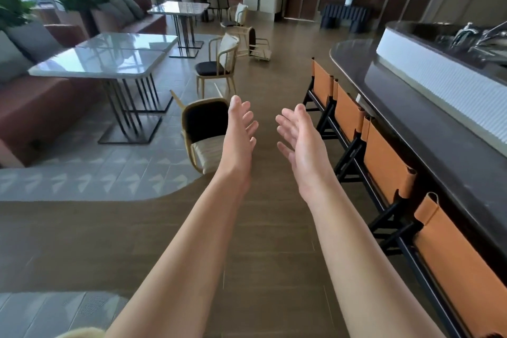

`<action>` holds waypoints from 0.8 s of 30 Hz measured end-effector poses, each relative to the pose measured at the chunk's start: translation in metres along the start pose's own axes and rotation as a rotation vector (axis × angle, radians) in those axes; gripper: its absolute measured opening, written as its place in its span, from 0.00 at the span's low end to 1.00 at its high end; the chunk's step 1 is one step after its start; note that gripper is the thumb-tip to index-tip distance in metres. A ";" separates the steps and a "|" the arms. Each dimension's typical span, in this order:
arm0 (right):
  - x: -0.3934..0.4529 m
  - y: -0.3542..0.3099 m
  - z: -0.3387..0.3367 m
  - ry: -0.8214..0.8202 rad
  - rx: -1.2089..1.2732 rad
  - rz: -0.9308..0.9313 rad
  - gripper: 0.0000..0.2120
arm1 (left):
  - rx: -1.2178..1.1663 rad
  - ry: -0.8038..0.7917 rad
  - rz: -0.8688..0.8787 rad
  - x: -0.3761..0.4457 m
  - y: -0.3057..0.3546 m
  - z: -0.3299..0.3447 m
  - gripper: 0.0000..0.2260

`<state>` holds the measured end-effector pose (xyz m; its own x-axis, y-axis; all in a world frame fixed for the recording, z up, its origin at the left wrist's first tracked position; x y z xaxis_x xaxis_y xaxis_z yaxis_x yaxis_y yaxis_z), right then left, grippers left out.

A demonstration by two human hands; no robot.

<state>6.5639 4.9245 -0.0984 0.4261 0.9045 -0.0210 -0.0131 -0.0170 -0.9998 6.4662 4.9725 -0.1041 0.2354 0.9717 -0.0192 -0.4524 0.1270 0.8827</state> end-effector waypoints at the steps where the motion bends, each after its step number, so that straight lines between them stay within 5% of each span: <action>1: 0.016 -0.001 0.002 0.009 0.000 -0.007 0.27 | 0.002 -0.006 -0.002 0.017 0.001 0.001 0.27; 15: 0.257 0.045 0.015 0.016 -0.009 0.067 0.25 | 0.069 0.071 -0.093 0.249 -0.043 -0.004 0.27; 24: 0.474 0.051 0.047 -0.164 0.072 0.129 0.23 | 0.099 0.283 -0.062 0.441 -0.057 0.009 0.26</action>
<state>6.7225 5.3730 -0.1587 0.2640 0.9541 -0.1415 -0.1250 -0.1117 -0.9859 6.6031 5.3919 -0.1586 0.0050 0.9813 -0.1925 -0.3555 0.1817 0.9168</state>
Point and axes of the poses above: each hand's wrist, its own x-axis towards the middle knuckle, its own z-axis out of the palm, y = z × x, the point moved 1 cm from there along x, towards the middle knuckle, and after that the axes turned 8 degrees about -x, right-handed, at the moved point
